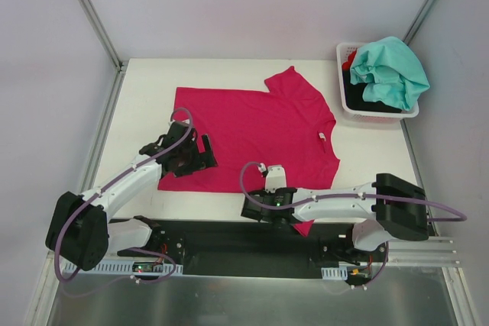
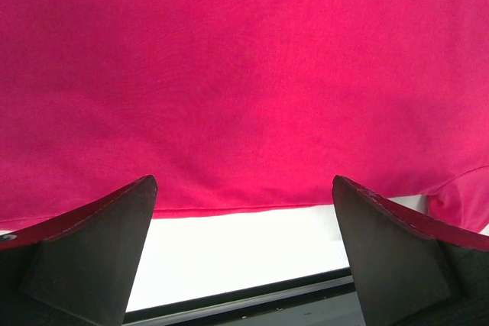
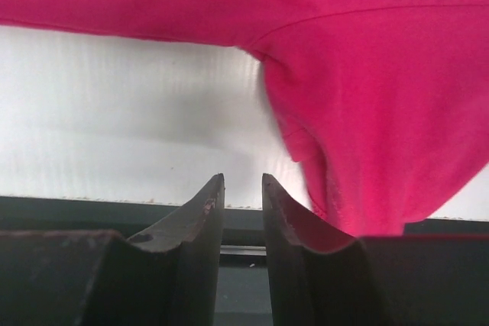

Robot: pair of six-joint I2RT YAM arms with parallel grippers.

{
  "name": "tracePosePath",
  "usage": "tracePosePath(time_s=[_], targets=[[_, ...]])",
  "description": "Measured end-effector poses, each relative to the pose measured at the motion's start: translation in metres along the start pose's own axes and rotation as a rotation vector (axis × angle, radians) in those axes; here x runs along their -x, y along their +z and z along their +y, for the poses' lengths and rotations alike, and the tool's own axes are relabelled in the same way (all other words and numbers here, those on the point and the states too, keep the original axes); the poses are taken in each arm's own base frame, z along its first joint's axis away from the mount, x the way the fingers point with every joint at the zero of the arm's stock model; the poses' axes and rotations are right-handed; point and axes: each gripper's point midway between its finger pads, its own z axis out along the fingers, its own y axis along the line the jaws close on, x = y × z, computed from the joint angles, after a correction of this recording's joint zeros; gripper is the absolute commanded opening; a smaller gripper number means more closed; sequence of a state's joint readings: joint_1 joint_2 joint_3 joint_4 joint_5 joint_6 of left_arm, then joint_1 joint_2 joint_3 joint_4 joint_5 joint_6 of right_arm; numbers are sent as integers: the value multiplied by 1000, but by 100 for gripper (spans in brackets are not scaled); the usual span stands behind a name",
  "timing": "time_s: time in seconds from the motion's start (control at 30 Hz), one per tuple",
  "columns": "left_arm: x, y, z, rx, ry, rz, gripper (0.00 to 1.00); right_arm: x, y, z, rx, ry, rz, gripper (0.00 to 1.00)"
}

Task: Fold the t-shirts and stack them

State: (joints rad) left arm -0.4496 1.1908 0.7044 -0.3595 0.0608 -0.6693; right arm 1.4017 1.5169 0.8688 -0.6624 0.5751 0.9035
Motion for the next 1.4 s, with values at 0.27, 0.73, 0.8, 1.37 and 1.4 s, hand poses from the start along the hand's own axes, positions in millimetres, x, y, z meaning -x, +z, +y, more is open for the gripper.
tracePosePath(time_s=[0.27,0.73,0.8,1.37,1.4], targets=[[-1,7,3,23,-4,10,99,5,2,-24,-97,10,-21,31],[1,17,-3,25,-9,20,99,-5,23,-64,-194,52,1,28],[1,18,-3,26,-9,22,99,-5,24,-63,-193,46,3,24],[-1,21,-4,34,-4,34,99,8,23,-46,-159,28,8,1],[-1,21,-4,34,-5,33,99,11,21,-45,-156,27,4,1]])
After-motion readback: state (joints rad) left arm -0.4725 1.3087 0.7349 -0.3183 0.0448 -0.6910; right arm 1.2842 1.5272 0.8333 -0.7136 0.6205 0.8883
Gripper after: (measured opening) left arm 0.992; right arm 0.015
